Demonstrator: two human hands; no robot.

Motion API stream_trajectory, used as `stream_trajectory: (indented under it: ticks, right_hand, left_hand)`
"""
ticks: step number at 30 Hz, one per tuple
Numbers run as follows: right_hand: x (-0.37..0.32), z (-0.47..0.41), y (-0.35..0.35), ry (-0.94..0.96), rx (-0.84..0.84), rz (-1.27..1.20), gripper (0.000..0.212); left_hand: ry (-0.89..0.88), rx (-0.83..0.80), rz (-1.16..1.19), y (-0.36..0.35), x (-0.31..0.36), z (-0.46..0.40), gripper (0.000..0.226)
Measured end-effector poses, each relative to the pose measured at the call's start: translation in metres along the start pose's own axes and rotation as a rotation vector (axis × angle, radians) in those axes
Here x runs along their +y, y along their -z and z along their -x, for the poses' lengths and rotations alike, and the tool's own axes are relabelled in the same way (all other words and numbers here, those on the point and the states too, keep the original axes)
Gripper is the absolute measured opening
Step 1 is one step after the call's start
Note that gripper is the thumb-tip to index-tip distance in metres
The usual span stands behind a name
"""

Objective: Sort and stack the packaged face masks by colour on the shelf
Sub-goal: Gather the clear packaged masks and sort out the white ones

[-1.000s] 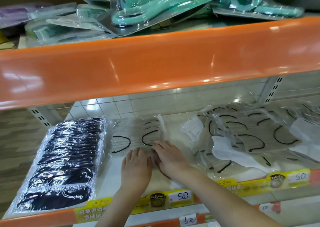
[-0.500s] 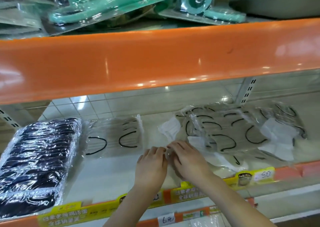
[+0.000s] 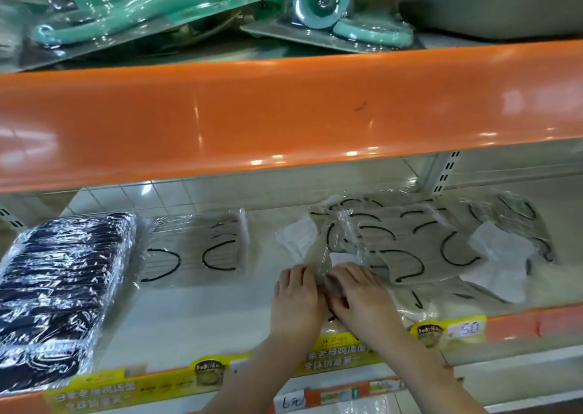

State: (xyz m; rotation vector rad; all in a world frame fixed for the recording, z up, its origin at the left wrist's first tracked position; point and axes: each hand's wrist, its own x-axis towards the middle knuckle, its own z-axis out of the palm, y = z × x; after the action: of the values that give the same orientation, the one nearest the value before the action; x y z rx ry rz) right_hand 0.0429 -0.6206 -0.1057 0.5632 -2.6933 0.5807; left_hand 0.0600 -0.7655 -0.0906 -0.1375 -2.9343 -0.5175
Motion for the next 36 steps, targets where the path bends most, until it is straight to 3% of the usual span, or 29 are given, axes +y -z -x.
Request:
stream_trajectory:
  ticks: [6,10,13,18,22,27,32,36]
  right_hand:
    - [0.005,0.002,-0.006,-0.052,0.018,0.064,0.033]
    - [0.004,0.002,-0.006,-0.041,0.156,0.046,0.018]
    - [0.005,0.003,-0.007,-0.058,0.207,0.02,0.005]
    - [0.003,0.005,-0.004,-0.108,0.215,-0.006,0.022]
    - [0.005,0.004,-0.003,-0.134,0.221,-0.02,0.004]
    - [0.005,0.004,-0.001,-0.138,0.21,-0.039,0.015]
    - [0.004,0.003,-0.001,-0.142,0.212,-0.035,0.012]
    - [0.003,0.002,0.0,-0.156,0.208,-0.033,0.009]
  left_hand:
    - [0.044,-0.033,-0.037,0.0,0.0,0.0,0.037]
    - [0.047,-0.045,-0.066,-0.001,0.001,0.0,0.041]
    - [-0.02,0.02,-0.084,-0.005,-0.002,0.001,0.032]
    - [-0.038,0.049,-0.051,-0.008,-0.004,-0.001,0.044]
    - [0.033,-0.001,0.162,-0.001,0.0,-0.004,0.052]
    - [0.129,-0.02,0.451,0.008,0.006,-0.004,0.061]
    - [0.235,-0.198,0.579,0.012,0.012,-0.005,0.066]
    - [0.236,-0.231,0.608,0.018,0.015,-0.011,0.052]
